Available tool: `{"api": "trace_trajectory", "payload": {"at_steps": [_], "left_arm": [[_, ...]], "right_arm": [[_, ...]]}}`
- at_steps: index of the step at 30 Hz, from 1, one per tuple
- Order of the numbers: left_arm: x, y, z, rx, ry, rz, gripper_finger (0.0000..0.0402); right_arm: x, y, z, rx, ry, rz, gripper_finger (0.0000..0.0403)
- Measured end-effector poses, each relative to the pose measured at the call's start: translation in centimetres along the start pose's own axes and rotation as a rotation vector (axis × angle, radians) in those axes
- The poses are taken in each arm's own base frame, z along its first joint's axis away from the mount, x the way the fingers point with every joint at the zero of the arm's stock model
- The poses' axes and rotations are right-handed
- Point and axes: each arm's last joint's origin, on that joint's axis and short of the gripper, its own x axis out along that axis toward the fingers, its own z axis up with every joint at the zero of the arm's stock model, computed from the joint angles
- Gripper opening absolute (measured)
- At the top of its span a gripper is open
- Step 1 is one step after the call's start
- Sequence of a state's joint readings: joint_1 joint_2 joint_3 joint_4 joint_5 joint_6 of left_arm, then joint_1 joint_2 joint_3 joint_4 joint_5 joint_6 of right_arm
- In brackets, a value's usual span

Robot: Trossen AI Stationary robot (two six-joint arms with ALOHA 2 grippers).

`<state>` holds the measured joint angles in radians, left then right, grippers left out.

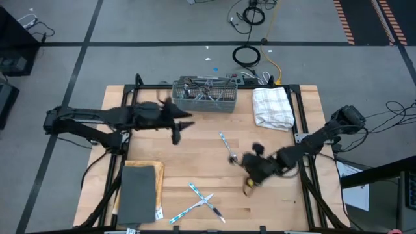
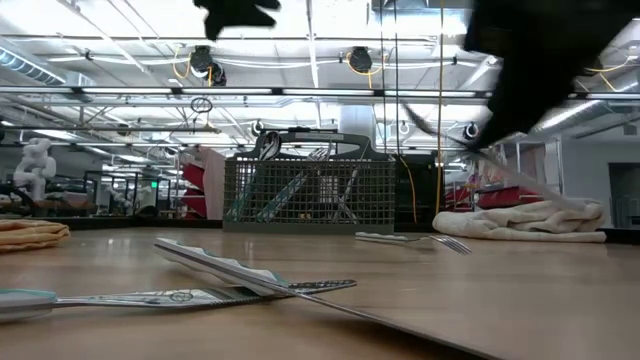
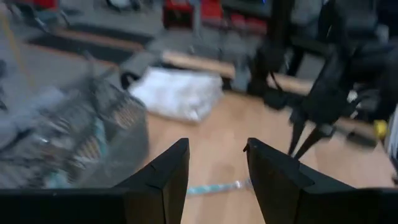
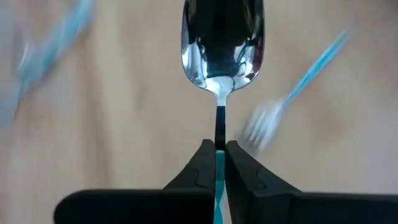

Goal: Sort silverware
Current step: Put the blue spoon into the silverware basket

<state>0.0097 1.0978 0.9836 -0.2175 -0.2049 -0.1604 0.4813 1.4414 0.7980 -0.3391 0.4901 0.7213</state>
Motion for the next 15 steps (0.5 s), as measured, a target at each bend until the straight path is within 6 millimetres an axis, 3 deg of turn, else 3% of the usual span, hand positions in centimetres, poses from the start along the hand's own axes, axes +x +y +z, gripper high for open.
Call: {"api": "trace_trajectory", "payload": {"at_steps": [5,9,15], "left_arm": [[-4.6,0.9,1.9,-0.038,-0.163,0.047,0.0167],[-7.8,1.5,2.7,-0.065,-0.265,0.047,0.0167],[-10.5,2.0,3.1,-0.074,-0.343,0.048,0.0167]], "right_arm": [[1.7,-2.7,5.2,0.092,-0.270,-0.063,0.0001],[2.6,-5.9,9.6,0.142,-0.508,-0.103,0.0000],[4.0,-11.6,14.1,0.208,-0.718,-0.107,0.0000]]}}
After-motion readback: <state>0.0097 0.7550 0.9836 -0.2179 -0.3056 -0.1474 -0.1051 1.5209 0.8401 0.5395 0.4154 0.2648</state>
